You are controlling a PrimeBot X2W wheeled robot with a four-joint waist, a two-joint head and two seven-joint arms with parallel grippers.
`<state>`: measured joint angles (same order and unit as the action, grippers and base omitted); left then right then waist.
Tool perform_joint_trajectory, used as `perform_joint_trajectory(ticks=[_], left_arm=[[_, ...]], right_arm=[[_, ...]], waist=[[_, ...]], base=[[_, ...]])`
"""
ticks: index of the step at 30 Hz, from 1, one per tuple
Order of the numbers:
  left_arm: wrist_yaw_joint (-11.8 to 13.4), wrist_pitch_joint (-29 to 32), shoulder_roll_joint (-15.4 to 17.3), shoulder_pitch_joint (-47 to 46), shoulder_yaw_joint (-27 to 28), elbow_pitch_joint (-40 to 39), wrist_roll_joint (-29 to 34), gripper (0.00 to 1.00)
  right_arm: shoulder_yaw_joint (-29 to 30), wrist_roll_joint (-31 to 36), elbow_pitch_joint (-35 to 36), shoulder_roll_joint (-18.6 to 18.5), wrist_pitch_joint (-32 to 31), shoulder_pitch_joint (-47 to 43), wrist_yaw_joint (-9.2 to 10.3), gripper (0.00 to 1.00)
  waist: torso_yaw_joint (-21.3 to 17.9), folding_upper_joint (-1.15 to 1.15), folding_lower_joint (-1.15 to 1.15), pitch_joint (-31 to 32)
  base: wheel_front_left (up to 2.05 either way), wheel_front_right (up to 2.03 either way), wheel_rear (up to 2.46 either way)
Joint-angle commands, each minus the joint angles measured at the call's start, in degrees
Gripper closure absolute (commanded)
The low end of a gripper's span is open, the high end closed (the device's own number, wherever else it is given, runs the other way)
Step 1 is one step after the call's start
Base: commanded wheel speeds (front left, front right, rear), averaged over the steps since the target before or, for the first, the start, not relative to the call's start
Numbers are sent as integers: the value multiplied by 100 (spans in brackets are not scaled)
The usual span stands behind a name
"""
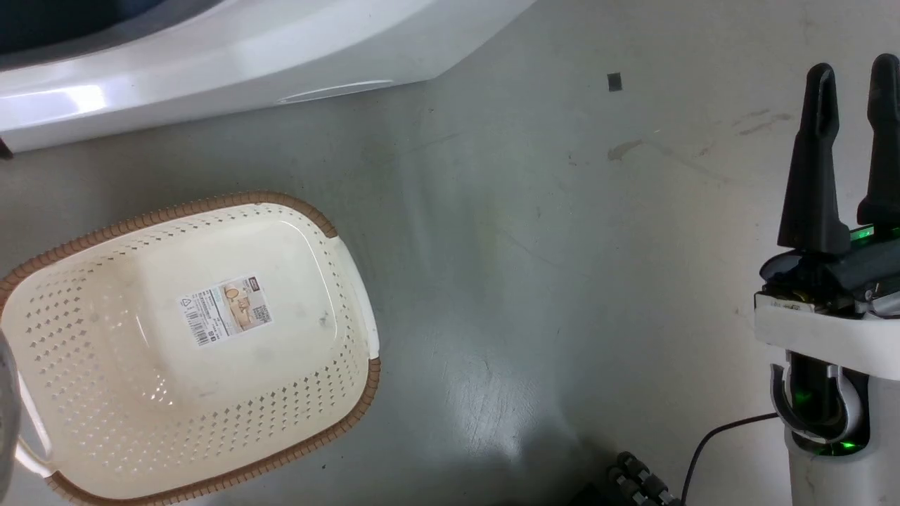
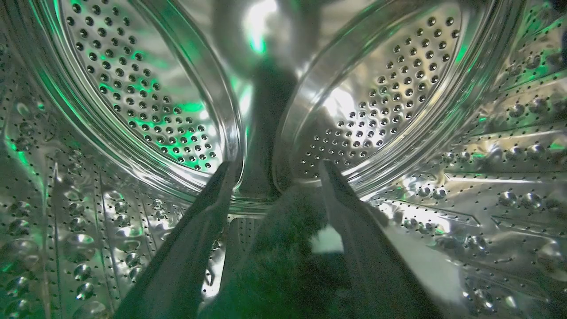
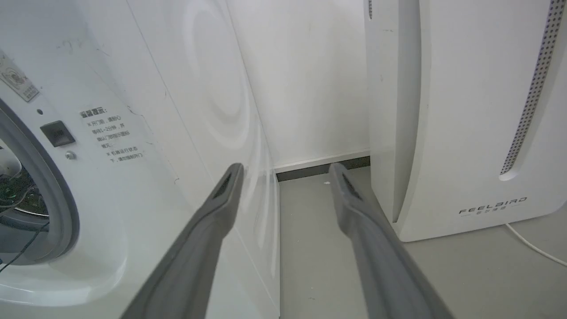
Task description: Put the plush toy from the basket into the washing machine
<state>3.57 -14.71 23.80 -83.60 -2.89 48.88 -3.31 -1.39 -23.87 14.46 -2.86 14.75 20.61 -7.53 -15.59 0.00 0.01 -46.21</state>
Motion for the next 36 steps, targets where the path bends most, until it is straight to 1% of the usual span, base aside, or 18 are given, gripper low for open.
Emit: perform_joint_trajectory(ticks=[1, 9, 14, 19, 22, 26, 32, 36], left_arm=[[28, -29, -25, 119, 15, 12, -30, 0], [101, -29, -149, 788, 147, -214, -166, 0], [150, -29, -302, 1411, 285, -494, -261, 0], [126, -29, -496, 2061, 291, -856, -232, 0], [164, -29, -648, 2476, 310, -1129, -207, 0], [240, -29, -909, 3142, 409, -1800, -203, 0], [239, -29, -1209, 4039, 467, -2469, -111, 0], [240, -29, -1348, 4525, 485, -2822, -18, 0]], right_arm=[[-7, -63, -8, -1, 25, 120, 4, 0], [16, 24, -99, -1, 25, 47, 4, 0], [25, 153, -152, -1, 25, -29, 4, 0], [49, 349, -217, -1, 25, -118, 4, 0], [58, 487, -274, -1, 25, -191, 4, 0], [84, 590, -347, -1, 25, -307, 4, 0], [158, 712, -429, -1, 25, -501, 4, 0], [149, 802, -487, -1, 25, -656, 4, 0]], waist=[[17, 0, -1, 36], [149, 0, -1, 378], [304, 0, -1, 678], [478, 0, -1, 986], [593, 0, -1, 1188], [733, 0, -1, 1459], [937, 0, -1, 1861], [1055, 0, -1, 2141]], base=[[0, 0, 0], [0, 0, 0], [0, 0, 0], [0, 0, 0], [0, 0, 0], [0, 0, 0], [0, 0, 0], [0, 0, 0]])
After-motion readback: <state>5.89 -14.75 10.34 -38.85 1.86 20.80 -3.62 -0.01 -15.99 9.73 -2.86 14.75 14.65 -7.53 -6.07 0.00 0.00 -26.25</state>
